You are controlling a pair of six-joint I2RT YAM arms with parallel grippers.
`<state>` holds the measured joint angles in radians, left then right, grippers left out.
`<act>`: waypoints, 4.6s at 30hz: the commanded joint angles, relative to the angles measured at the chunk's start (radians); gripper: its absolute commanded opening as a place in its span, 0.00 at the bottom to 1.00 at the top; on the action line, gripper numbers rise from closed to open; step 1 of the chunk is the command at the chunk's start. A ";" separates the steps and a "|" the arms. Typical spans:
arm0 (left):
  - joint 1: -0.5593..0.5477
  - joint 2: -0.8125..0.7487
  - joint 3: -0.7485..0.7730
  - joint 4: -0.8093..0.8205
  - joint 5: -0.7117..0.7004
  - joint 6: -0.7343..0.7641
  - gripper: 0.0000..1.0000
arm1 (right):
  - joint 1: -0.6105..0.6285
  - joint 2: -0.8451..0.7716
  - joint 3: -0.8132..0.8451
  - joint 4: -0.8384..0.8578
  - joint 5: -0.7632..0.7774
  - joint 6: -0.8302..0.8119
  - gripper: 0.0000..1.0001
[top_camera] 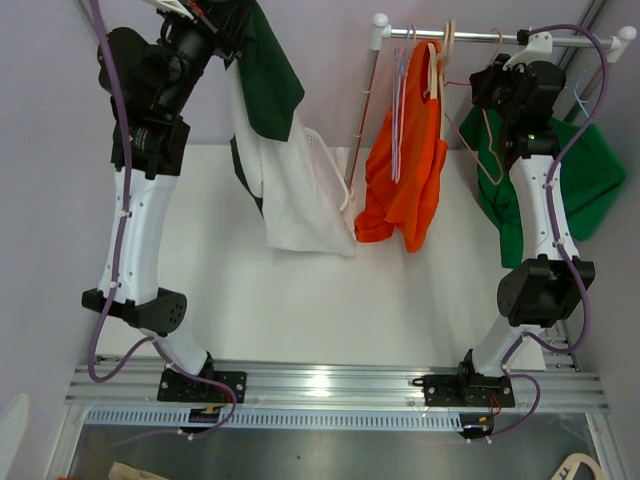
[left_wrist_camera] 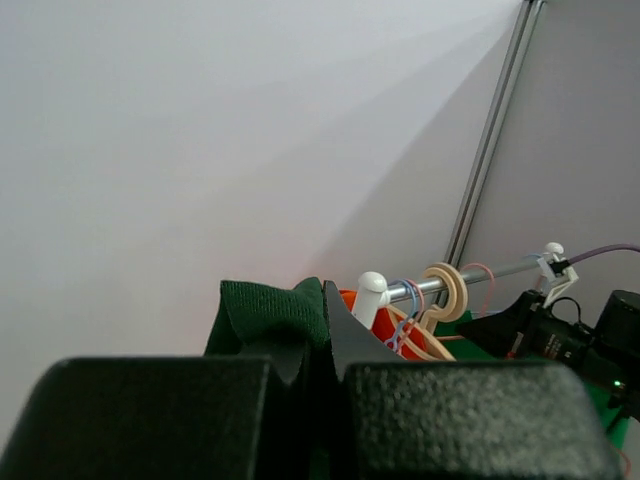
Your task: Remove the t-shirt from the hanger
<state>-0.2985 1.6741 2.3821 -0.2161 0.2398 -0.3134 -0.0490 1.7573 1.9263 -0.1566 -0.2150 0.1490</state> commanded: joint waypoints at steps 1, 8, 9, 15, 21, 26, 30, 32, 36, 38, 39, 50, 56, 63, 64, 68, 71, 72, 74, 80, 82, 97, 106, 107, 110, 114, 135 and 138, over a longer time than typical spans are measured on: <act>0.022 0.064 0.025 0.112 -0.002 0.000 0.01 | -0.003 -0.004 -0.016 0.054 -0.007 0.007 0.00; 0.039 0.170 0.071 0.173 0.015 -0.053 0.01 | -0.003 -0.016 -0.038 0.063 -0.015 0.009 0.00; 0.039 0.174 0.072 0.184 0.010 -0.053 0.01 | -0.005 -0.015 -0.039 0.063 -0.017 0.009 0.00; 0.039 0.187 0.075 0.303 -0.013 -0.039 0.01 | -0.005 -0.018 -0.052 0.078 -0.011 0.029 0.03; 0.039 0.194 0.059 0.391 -0.054 0.019 0.01 | -0.003 -0.027 -0.073 0.078 -0.027 0.037 0.34; 0.041 0.226 -0.081 0.425 -0.068 -0.035 0.01 | -0.003 -0.073 -0.168 0.144 -0.024 0.052 0.69; 0.041 0.280 -0.196 0.434 -0.076 -0.116 0.01 | -0.003 -0.084 -0.184 0.170 -0.027 0.058 0.71; 0.041 0.297 -0.230 0.405 -0.068 -0.144 0.01 | -0.003 -0.090 -0.176 0.161 -0.030 0.052 0.71; 0.038 0.296 -0.300 0.304 -0.100 -0.174 0.01 | -0.005 -0.119 -0.170 0.128 -0.020 0.046 0.83; 0.033 0.302 -0.320 0.207 -0.155 -0.211 0.01 | -0.003 -0.134 -0.168 0.117 -0.020 0.050 0.89; 0.032 0.305 -0.348 0.131 -0.155 -0.226 0.01 | -0.003 -0.143 -0.168 0.111 -0.018 0.057 0.90; -0.056 0.055 -1.018 0.081 -0.169 -0.380 0.42 | -0.003 -0.347 -0.216 0.023 0.057 0.080 1.00; -0.091 -0.045 -1.089 -0.002 -0.226 -0.313 1.00 | -0.003 -0.400 -0.205 -0.037 0.042 0.084 0.99; -0.189 -0.298 -1.109 -0.080 -0.428 -0.159 0.99 | 0.000 -0.461 -0.250 -0.058 0.026 0.087 1.00; -0.188 -0.313 -1.103 -0.109 -0.436 -0.177 0.99 | 0.000 -0.469 -0.254 -0.058 0.023 0.089 1.00; -0.189 -0.289 -1.055 -0.267 -0.485 -0.217 0.99 | -0.002 -0.473 -0.260 -0.075 0.008 0.095 0.99; -0.189 -0.274 -1.104 -0.318 -0.517 -0.257 1.00 | 0.003 -0.482 -0.273 -0.083 0.002 0.096 0.99; -0.189 -0.274 -1.126 -0.306 -0.517 -0.263 1.00 | 0.003 -0.486 -0.283 -0.078 0.002 0.096 0.99; -0.189 -0.272 -1.221 -0.251 -0.491 -0.279 0.99 | 0.006 -0.492 -0.293 -0.074 0.002 0.096 0.99; -0.189 -0.228 -1.348 -0.158 -0.487 -0.299 1.00 | 0.011 -0.490 -0.297 -0.080 -0.014 0.093 0.99; -0.189 -0.192 -1.347 -0.151 -0.496 -0.297 0.99 | 0.012 -0.493 -0.299 -0.081 -0.014 0.092 1.00; -0.191 -0.088 -1.426 0.076 -0.543 -0.325 0.72 | 0.012 -0.510 -0.309 -0.089 -0.023 0.072 1.00; -0.192 -0.083 -1.465 0.172 -0.583 -0.326 0.14 | 0.012 -0.510 -0.320 -0.074 -0.046 0.086 0.99; -0.192 -0.083 -1.466 0.172 -0.585 -0.326 0.12 | 0.012 -0.510 -0.323 -0.074 -0.047 0.086 0.99; -0.194 -0.100 -1.479 0.187 -0.600 -0.326 0.01 | 0.012 -0.513 -0.335 -0.069 -0.049 0.086 0.99; -0.198 -0.146 -1.502 0.208 -0.586 -0.316 0.01 | 0.012 -0.513 -0.340 -0.063 -0.049 0.087 0.99; -0.231 -0.182 -0.975 0.064 -0.554 -0.227 0.01 | 0.012 -0.518 -0.378 -0.046 -0.063 0.103 1.00; -0.189 -0.090 -0.843 0.076 -0.519 -0.222 0.01 | 0.012 -0.535 -0.380 -0.055 -0.055 0.090 0.99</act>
<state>-0.5278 1.5364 1.3994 -0.1864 -0.3115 -0.5671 -0.0410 1.2636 1.5406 -0.2344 -0.2691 0.2466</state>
